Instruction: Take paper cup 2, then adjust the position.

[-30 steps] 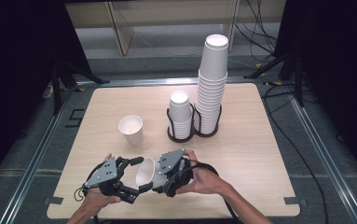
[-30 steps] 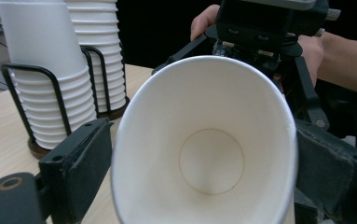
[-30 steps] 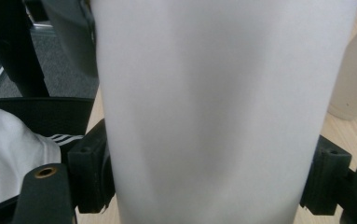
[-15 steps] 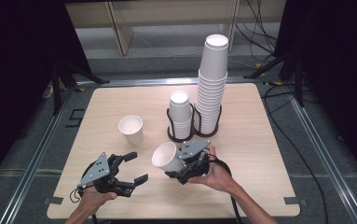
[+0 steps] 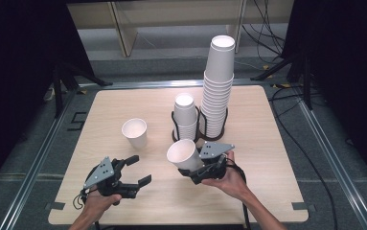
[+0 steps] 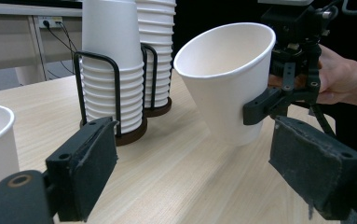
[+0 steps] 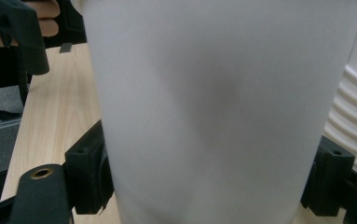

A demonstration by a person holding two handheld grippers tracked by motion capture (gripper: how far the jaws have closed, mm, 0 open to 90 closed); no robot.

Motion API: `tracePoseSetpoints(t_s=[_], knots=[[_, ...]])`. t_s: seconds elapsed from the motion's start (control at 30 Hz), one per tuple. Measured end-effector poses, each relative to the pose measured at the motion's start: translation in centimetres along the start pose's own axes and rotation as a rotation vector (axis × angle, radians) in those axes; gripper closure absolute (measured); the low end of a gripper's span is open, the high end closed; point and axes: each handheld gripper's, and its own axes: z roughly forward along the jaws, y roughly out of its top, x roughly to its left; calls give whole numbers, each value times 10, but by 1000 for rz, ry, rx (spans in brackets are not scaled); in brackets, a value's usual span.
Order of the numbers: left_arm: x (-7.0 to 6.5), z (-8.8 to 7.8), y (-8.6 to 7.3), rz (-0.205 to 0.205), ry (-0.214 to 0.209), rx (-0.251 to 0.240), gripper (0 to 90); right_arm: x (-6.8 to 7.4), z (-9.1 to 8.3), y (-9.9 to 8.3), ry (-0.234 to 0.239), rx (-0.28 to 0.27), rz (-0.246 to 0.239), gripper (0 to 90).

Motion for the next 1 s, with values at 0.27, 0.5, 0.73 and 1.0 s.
tracePoseSetpoints(t_s=[0.27, 0.5, 0.73, 1.0], knots=[[1, 0, -1, -4, 12, -16, 143, -6, -5, -7, -35, -17, 47, 214], [4, -2, -1, -7, 22, -38, 143, -17, -22, -16, -97, -57, 86, 214], [4, -5, -2, -7, 45, -16, 143, -25, -34, -23, -153, -70, 103, 213], [7, -6, -2, -12, 63, -10, 142, -37, -46, -32, -211, -102, 126, 213]])
